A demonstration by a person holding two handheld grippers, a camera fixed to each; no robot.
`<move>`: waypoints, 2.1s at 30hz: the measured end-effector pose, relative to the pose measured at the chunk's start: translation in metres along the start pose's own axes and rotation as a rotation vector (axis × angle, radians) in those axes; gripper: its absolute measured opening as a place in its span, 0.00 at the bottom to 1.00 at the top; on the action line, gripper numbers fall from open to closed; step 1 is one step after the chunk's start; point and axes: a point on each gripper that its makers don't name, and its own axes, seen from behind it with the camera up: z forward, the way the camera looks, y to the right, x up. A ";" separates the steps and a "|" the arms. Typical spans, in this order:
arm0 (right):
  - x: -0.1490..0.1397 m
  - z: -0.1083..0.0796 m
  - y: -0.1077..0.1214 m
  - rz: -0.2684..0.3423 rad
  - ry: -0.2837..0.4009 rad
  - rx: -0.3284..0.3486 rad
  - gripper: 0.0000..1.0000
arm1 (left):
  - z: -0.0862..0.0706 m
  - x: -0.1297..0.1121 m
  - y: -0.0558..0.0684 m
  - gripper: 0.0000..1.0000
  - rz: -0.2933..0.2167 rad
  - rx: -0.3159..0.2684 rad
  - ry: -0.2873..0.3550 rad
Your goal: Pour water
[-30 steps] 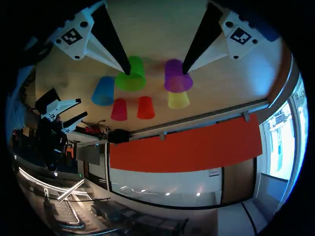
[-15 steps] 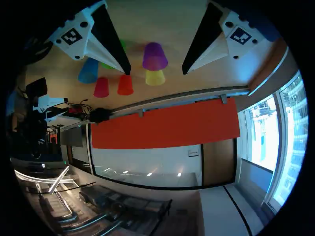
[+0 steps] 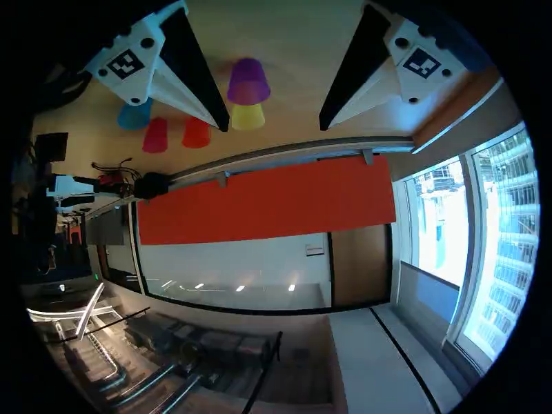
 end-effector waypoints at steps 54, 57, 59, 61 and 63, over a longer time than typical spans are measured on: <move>0.028 -0.019 0.038 0.058 0.117 -0.238 1.00 | 0.014 -0.045 -0.026 0.97 -0.014 0.181 0.037; 0.033 -0.018 0.035 0.056 0.122 -0.233 1.00 | 0.015 -0.051 -0.024 0.97 -0.012 0.185 0.037; 0.033 -0.017 0.033 0.055 0.121 -0.230 1.00 | 0.016 -0.054 -0.024 0.97 -0.013 0.185 0.037; 0.033 -0.017 0.032 0.054 0.118 -0.228 1.00 | 0.016 -0.057 -0.024 0.97 -0.018 0.184 0.038; 0.032 -0.017 0.030 0.051 0.114 -0.227 1.00 | 0.016 -0.060 -0.025 0.97 -0.024 0.184 0.038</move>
